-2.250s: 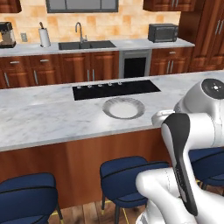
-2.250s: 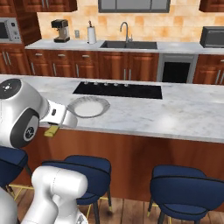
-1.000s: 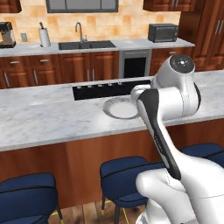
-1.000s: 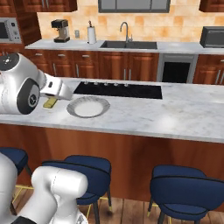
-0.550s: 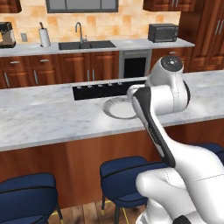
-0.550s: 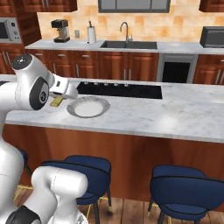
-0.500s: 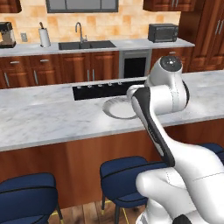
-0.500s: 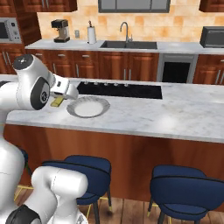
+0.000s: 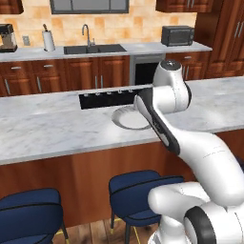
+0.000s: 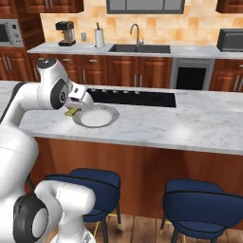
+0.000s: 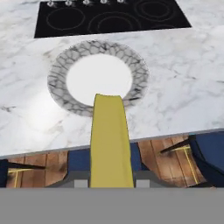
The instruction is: Retrieve the butter from the fridge and place it on a plate on the dining table. Then retrieve the butter knife by the fridge and place it near the plate.
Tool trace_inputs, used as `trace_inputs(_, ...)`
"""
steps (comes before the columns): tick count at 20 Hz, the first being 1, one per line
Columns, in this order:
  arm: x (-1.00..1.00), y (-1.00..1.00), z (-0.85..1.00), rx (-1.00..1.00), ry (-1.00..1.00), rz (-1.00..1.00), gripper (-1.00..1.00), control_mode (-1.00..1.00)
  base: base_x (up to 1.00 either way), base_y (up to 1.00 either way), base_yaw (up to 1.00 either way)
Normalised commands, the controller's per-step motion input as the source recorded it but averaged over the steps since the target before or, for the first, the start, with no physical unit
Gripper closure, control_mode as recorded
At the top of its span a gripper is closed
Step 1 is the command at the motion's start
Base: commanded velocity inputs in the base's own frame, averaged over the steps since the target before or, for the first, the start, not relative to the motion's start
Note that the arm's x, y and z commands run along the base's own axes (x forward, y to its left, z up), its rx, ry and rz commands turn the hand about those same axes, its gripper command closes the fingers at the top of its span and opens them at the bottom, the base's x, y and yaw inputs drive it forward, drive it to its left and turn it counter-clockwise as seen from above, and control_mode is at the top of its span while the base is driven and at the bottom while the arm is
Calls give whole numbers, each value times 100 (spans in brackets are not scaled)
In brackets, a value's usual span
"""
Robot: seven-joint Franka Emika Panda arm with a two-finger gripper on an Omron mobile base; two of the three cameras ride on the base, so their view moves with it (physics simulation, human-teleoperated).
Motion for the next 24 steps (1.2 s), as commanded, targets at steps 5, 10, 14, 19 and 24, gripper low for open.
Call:
trace_inputs(5,66,-9,-34,0,14,0,100,-100,0,0,0)
trace_inputs(10,54,0,-38,0,0,0,100,-100,0,0,0)
trace_inputs(14,50,0,-37,0,0,0,100,-100,0,0,0)
trace_inputs(19,51,0,-29,0,1,0,100,-100,0,0,0)
trace_inputs(24,53,0,-26,0,2,-1,100,-100,0,0,0)
